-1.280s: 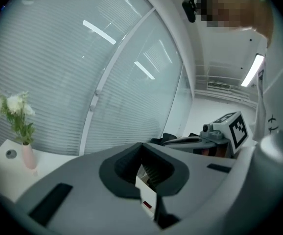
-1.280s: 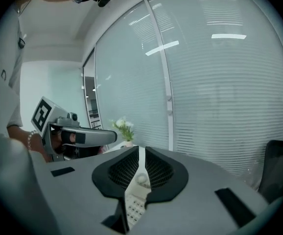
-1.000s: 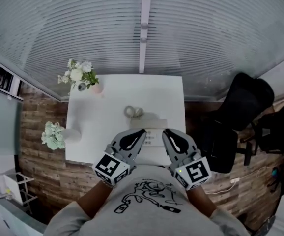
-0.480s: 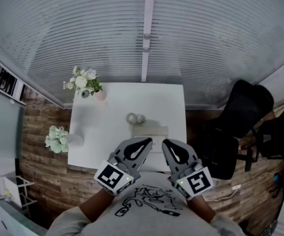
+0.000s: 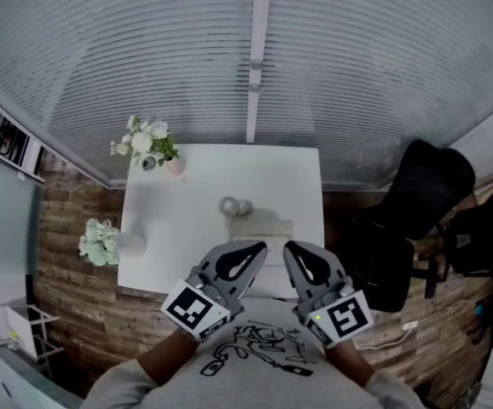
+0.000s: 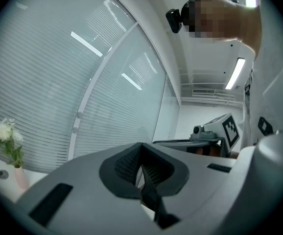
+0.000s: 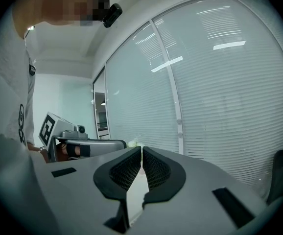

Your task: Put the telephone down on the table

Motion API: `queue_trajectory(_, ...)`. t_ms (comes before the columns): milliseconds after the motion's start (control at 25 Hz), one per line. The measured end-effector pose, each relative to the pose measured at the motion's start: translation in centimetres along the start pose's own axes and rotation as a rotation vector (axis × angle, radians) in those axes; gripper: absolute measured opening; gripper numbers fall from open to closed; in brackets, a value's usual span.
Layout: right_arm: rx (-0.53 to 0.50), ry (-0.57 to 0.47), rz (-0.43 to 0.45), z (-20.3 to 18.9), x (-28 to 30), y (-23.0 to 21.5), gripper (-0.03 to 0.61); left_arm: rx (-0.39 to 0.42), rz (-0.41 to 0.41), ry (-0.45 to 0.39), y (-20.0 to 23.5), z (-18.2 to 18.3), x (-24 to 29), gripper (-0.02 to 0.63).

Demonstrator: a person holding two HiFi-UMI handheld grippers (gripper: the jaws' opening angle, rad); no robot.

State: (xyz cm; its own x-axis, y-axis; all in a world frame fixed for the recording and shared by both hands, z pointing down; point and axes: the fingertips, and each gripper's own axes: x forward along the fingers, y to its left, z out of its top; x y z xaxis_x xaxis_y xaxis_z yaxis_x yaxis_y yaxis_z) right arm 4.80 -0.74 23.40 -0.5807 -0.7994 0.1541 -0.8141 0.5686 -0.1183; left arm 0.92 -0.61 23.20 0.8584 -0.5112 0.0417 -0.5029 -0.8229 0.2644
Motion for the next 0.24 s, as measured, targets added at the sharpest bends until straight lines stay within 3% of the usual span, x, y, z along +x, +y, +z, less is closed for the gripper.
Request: queue_trajectory(240, 0.007, 0.000, 0.003, 0.26, 0.07, 0.10, 0.041, 0.006, -0.005, -0.024, -0.07, 0.62, 0.18, 0.003)
